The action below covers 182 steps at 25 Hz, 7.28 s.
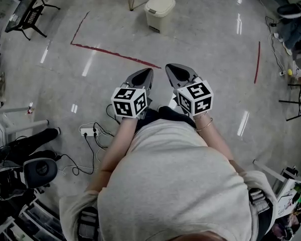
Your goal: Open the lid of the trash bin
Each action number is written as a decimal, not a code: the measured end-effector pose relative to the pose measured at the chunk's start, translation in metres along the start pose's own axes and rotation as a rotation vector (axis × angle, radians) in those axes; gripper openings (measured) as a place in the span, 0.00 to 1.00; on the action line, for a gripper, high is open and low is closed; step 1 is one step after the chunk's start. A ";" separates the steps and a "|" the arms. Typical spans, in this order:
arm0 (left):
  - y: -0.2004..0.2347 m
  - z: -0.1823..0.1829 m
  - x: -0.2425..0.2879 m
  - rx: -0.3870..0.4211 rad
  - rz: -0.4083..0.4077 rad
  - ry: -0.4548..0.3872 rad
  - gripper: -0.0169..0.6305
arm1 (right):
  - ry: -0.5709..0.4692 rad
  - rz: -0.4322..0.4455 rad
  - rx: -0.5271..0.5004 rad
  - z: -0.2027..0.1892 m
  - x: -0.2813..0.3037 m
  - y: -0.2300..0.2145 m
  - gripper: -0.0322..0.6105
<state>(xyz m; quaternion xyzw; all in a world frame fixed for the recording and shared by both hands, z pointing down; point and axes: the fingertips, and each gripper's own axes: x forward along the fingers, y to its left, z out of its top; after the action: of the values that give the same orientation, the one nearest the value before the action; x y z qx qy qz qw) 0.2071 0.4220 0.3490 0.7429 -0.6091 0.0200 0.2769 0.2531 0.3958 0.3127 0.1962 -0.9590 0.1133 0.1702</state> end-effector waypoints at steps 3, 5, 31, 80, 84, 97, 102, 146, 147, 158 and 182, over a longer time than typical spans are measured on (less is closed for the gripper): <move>0.000 -0.004 0.004 -0.008 0.023 0.001 0.04 | 0.001 0.009 0.009 -0.004 -0.002 -0.007 0.06; -0.003 -0.008 0.005 -0.020 0.029 0.010 0.04 | 0.002 0.017 0.018 -0.008 -0.004 -0.009 0.06; 0.171 0.112 0.107 0.062 -0.130 0.056 0.04 | 0.006 -0.099 0.062 0.070 0.203 -0.070 0.06; 0.347 0.294 0.417 -0.091 -0.157 0.121 0.04 | -0.039 -0.207 0.160 0.207 0.423 -0.377 0.06; 0.343 0.296 0.428 -0.117 -0.178 0.123 0.04 | -0.027 -0.206 0.178 0.205 0.428 -0.387 0.06; 0.346 0.291 0.462 -0.072 -0.226 0.224 0.04 | 0.024 -0.224 0.236 0.191 0.438 -0.409 0.06; 0.353 0.287 0.466 -0.061 -0.270 0.285 0.04 | 0.068 -0.250 0.275 0.183 0.450 -0.413 0.06; 0.475 0.062 0.545 0.040 -0.180 0.555 0.04 | 0.381 -0.330 0.592 -0.113 0.585 -0.444 0.06; 0.473 0.056 0.547 0.037 -0.184 0.561 0.04 | 0.386 -0.331 0.595 -0.119 0.589 -0.447 0.06; 0.485 0.023 0.579 0.022 -0.195 0.574 0.04 | 0.469 -0.347 0.554 -0.169 0.626 -0.483 0.06; 0.501 -0.005 0.592 -0.120 -0.153 0.602 0.04 | 0.551 -0.464 0.431 -0.204 0.637 -0.486 0.06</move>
<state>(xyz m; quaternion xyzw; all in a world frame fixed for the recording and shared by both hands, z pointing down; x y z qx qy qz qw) -0.0983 -0.1573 0.7649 0.7297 -0.4423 0.1822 0.4886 -0.0389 -0.1973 0.8088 0.4003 -0.7624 0.3183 0.3966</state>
